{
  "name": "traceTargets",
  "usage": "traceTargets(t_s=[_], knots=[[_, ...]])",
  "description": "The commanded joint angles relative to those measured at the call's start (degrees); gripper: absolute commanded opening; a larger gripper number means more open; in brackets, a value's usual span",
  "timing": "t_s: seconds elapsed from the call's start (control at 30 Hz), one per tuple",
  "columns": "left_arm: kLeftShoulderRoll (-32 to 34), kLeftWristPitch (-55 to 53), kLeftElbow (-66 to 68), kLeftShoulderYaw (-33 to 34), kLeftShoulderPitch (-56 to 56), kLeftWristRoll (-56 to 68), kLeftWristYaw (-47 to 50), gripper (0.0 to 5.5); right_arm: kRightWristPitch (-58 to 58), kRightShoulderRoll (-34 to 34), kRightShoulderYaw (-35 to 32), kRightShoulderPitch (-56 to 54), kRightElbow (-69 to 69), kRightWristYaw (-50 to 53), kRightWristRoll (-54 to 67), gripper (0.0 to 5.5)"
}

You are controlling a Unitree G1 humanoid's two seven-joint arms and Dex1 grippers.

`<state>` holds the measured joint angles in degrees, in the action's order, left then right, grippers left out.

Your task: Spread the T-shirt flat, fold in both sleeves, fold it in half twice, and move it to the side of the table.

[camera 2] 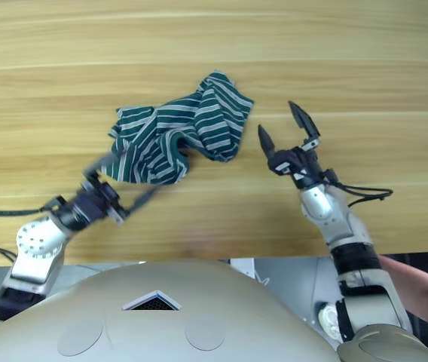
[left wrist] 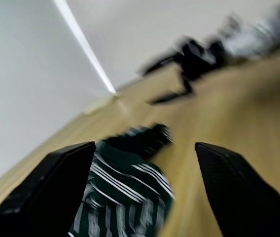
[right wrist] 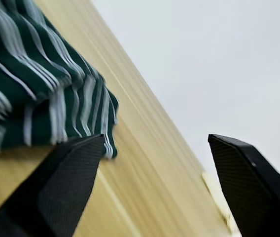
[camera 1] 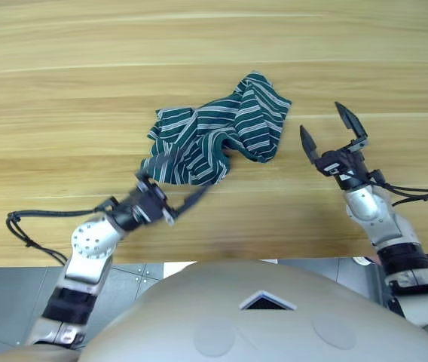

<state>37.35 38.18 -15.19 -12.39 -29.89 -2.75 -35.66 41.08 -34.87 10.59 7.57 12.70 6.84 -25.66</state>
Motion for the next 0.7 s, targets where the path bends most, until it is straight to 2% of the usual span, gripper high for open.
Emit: traceTargets(t_s=[0.03,0.33,0.5,0.7], knots=[[5.35,-3.23,-4.22,3.26,-2.66,-7.11,-1.62,3.78,-3.67,1.53,-0.65,-2.41,-1.32,-2.81,0.39,3.88],[2.43,-7.12,1.41,3.63,3.88,-28.95,8.42,3.78,-4.10,4.67,0.81,-4.08,0.96,-3.23,-1.73,3.88],[-0.28,-10.55,4.51,2.58,7.18,-34.54,13.41,3.78,-3.82,4.84,0.79,-3.40,0.67,-3.21,-1.87,3.88],[-3.07,-13.60,6.50,1.68,8.86,-35.29,17.62,3.78,-3.38,3.75,0.03,-1.80,0.17,-3.82,-1.12,3.88]])
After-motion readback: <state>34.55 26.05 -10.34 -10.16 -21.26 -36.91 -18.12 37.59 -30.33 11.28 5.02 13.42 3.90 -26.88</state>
